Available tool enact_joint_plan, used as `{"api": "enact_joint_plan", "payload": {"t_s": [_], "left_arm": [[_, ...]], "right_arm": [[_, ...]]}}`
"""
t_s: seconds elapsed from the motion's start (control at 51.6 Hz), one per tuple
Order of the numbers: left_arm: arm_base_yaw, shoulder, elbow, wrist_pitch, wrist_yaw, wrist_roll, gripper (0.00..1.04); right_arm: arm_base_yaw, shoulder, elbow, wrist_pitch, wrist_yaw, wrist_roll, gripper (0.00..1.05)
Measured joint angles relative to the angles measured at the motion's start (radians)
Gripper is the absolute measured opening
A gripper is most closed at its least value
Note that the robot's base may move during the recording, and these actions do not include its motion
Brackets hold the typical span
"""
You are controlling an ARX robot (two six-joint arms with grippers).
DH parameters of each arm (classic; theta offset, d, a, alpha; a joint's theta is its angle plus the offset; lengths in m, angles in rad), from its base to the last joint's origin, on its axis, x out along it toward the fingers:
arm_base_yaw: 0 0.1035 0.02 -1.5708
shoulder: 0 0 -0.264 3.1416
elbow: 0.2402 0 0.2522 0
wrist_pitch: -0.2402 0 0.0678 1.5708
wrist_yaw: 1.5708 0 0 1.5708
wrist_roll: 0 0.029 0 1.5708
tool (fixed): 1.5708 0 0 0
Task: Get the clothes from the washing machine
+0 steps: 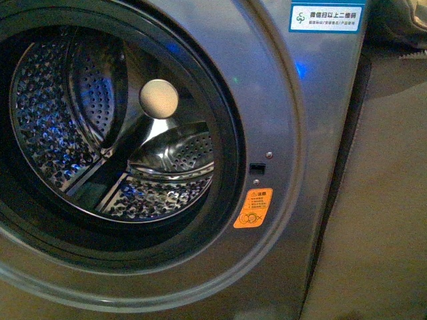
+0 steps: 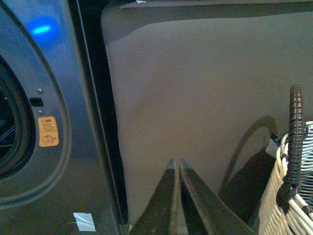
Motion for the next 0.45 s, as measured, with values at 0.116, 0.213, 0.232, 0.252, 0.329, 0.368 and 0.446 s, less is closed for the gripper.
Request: {"api": "enact_joint_plan", "payload": {"t_s": [0.116, 0.213, 0.232, 0.252, 0.329, 0.368, 0.446], "left_arm": [[0.000, 0.000, 0.000, 0.000, 0.000, 0.000, 0.35], [0.000, 0.000, 0.000, 0.000, 0.000, 0.000, 0.59], [0.000, 0.000, 0.000, 0.000, 0.000, 0.000, 0.62], [0.000, 0.000, 0.000, 0.000, 0.000, 0.000, 0.68], [0.000, 0.000, 0.000, 0.000, 0.000, 0.000, 0.84], [0.000, 0.000, 0.000, 0.000, 0.000, 0.000, 0.91], [0.000, 0.000, 0.000, 0.000, 0.000, 0.001, 1.00]], "right_arm": [[0.000, 0.000, 0.000, 0.000, 0.000, 0.000, 0.27], [0.000, 0.000, 0.000, 0.000, 0.000, 0.000, 0.50], [0.000, 0.000, 0.000, 0.000, 0.000, 0.000, 0.54], [0.000, 0.000, 0.000, 0.000, 0.000, 0.000, 0.59], [0.000, 0.000, 0.000, 0.000, 0.000, 0.000, 0.75], [0.000, 0.000, 0.000, 0.000, 0.000, 0.000, 0.82], [0.000, 0.000, 0.000, 0.000, 0.000, 0.000, 0.94]]}}
